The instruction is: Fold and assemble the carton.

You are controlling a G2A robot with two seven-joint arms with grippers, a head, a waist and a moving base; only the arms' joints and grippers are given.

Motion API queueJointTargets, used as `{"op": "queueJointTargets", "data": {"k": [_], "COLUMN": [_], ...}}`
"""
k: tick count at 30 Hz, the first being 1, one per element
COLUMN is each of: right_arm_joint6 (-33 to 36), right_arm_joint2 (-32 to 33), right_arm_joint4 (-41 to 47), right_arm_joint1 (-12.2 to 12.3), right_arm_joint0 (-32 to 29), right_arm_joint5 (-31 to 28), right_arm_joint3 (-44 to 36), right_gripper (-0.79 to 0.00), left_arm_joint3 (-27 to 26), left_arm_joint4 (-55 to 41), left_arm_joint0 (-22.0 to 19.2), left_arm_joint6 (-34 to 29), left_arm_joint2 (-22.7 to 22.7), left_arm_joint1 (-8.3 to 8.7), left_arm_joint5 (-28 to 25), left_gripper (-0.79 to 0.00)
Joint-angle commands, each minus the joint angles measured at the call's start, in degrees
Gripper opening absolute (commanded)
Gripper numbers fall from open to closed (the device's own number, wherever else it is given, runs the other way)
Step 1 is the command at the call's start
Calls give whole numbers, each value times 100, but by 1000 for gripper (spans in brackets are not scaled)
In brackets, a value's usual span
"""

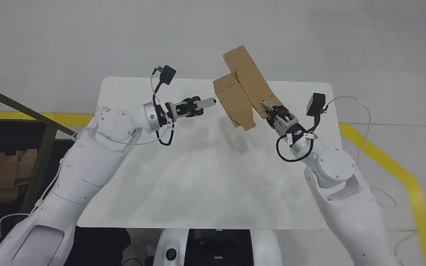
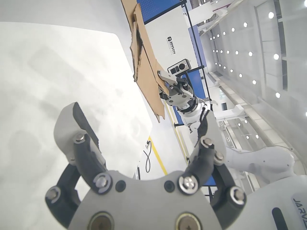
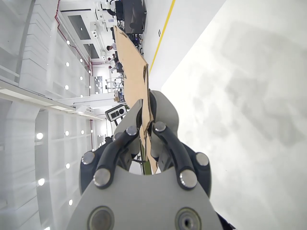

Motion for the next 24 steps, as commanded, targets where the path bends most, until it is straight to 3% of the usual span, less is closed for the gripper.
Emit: {"op": "queueJointTargets", "data": {"k": [1,8,10,11,15,17,20,22,24], "right_arm_joint6": [-91,-208,-236,-250,-300,-330,-338,-342,-355], "right_arm_joint2": [-4,-134,-149,-158,-202,-235,-297,-333,-357], "right_arm_joint4": [-24,-77,-82,-83,-78,-68,-55,-51,-50], "right_arm_joint1": [-11,-63,-74,-81,-110,-127,-154,-170,-186], "right_arm_joint0": [-17,-32,-36,-36,-28,-15,24,50,70], "right_arm_joint5": [-15,-25,-29,-35,-48,-50,-62,-62,-72], "right_arm_joint3": [-16,-54,-54,-59,-59,-52,-23,-4,8], "right_gripper": [-785,-785,-785,-785,-785,-785,-785,-785,-785], "left_arm_joint3": [66,354,418,457,606,674,760,797,834], "left_arm_joint4": [-87,-268,-274,-281,-342,-397,-443,-483,-525], "left_arm_joint0": [-78,-355,-403,-430,-535,-577,-624,-639,-647], "left_arm_joint6": [72,248,268,276,279,283,260,250,232], "left_arm_joint2": [99,378,449,489,595,618,645,649,648], "left_arm_joint1": [-49,-214,-251,-272,-347,-379,-419,-442,-462], "left_arm_joint5": [-8,62,69,79,106,116,121,116,122], "left_gripper": [0,0,-157,-197,-154,-188,-179,-231,-345]}}
